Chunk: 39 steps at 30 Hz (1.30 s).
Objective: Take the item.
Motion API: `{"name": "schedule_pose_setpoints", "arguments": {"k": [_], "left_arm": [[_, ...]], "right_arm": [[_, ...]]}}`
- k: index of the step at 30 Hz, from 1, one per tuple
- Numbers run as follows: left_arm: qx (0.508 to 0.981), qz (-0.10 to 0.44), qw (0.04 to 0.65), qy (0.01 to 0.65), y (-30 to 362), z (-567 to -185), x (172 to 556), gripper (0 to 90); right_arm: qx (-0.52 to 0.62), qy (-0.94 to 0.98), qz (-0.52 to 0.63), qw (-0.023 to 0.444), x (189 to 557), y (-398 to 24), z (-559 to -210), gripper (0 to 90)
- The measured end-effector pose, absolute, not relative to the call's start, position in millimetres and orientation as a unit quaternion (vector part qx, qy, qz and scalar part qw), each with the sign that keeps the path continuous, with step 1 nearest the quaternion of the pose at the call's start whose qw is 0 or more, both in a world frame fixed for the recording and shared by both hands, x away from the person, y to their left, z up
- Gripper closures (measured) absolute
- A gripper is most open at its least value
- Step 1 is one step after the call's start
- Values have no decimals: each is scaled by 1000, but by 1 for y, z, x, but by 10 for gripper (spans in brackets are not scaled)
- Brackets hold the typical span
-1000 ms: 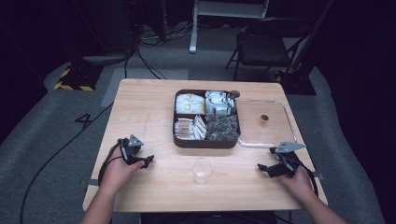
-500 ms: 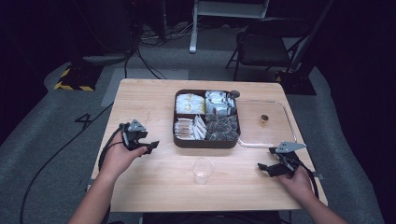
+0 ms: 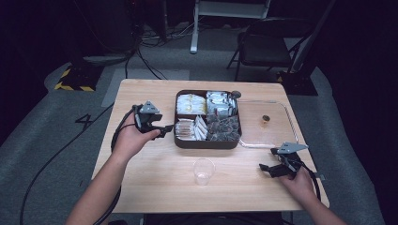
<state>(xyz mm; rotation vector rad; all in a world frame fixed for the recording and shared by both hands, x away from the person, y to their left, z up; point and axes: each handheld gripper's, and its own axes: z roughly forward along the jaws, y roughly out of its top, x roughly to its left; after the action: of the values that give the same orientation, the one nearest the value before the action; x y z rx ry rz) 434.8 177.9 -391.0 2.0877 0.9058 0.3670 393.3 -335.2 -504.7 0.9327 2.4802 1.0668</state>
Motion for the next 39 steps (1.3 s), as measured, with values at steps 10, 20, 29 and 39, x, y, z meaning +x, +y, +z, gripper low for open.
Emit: {"name": "schedule_pose_setpoints", "arguments": {"k": [10, 20, 29, 39], "left_arm": [[831, 146, 417, 338, 145, -378, 463, 348], [837, 143, 413, 329, 117, -379, 494, 363], [842, 146, 393, 340, 99, -400, 529, 368], [841, 133, 372, 371, 88, -425, 557, 441]], "right_arm": [[326, 859, 369, 143, 392, -337, -505, 90], [325, 857, 372, 144, 392, -337, -505, 117], [324, 858, 373, 143, 391, -337, -504, 128], [320, 858, 375, 143, 391, -337, -504, 145]]}}
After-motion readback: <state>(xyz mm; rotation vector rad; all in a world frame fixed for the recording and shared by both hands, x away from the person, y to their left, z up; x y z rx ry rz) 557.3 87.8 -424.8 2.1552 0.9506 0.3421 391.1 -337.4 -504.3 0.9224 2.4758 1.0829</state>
